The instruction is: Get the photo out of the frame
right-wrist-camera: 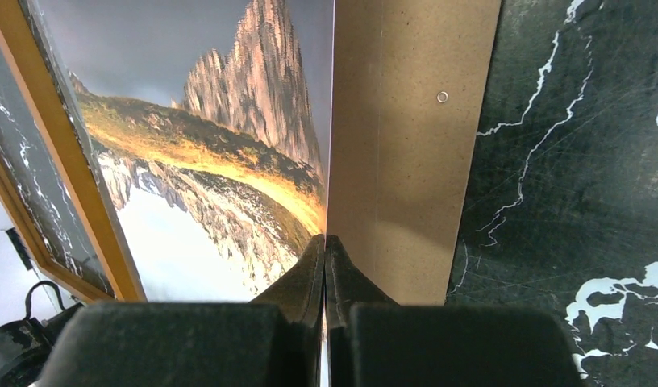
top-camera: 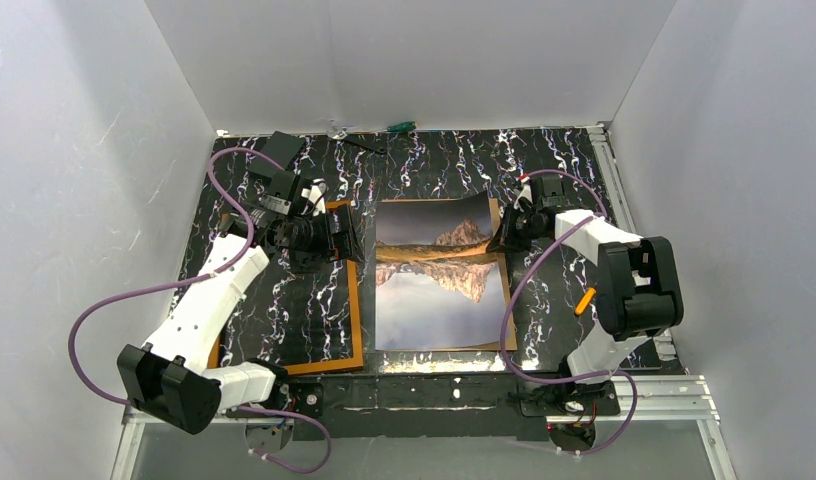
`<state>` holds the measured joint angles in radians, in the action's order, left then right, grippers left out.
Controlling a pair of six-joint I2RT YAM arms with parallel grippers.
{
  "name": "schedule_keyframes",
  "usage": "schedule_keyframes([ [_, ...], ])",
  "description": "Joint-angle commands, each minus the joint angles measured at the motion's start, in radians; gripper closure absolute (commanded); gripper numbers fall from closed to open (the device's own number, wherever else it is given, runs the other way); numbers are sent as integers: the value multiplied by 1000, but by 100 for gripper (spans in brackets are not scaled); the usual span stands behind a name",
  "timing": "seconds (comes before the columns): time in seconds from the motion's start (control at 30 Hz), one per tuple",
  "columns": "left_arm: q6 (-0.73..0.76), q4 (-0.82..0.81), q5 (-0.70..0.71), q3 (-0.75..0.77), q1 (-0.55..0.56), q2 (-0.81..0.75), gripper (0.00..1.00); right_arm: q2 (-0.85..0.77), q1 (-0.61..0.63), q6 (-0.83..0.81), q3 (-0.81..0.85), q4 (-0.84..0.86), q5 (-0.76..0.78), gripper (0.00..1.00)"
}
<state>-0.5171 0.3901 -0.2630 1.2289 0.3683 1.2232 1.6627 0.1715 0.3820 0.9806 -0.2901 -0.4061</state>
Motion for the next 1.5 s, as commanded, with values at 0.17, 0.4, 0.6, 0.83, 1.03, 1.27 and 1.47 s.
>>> schedule_keyframes([
  [0.17, 0, 59, -33, -10, -3, 14, 2, -7, 4, -42, 70, -96, 119, 57],
  [0.4, -18, 46, -40, -22, -3, 13, 2, -206, 107, -40, 81, -329, 512, 35],
  [0.6, -62, -4, -73, -58, 3, 6, 2, -487, 245, -16, -66, -340, 428, 35],
  [0.83, -87, 9, -58, -2, 9, -62, 2, -909, 273, 37, -51, -491, 456, 30],
  [1.03, -91, -3, -4, 158, 9, -140, 2, -1123, 273, 10, 175, -629, 485, 28],
  [1.27, -23, -42, 144, 252, 9, -271, 2, -1174, 274, -2, 407, -728, 585, 24],
  [1.47, 27, -36, 225, 286, 9, -337, 2, -1169, 273, -18, 551, -742, 627, 17],
])
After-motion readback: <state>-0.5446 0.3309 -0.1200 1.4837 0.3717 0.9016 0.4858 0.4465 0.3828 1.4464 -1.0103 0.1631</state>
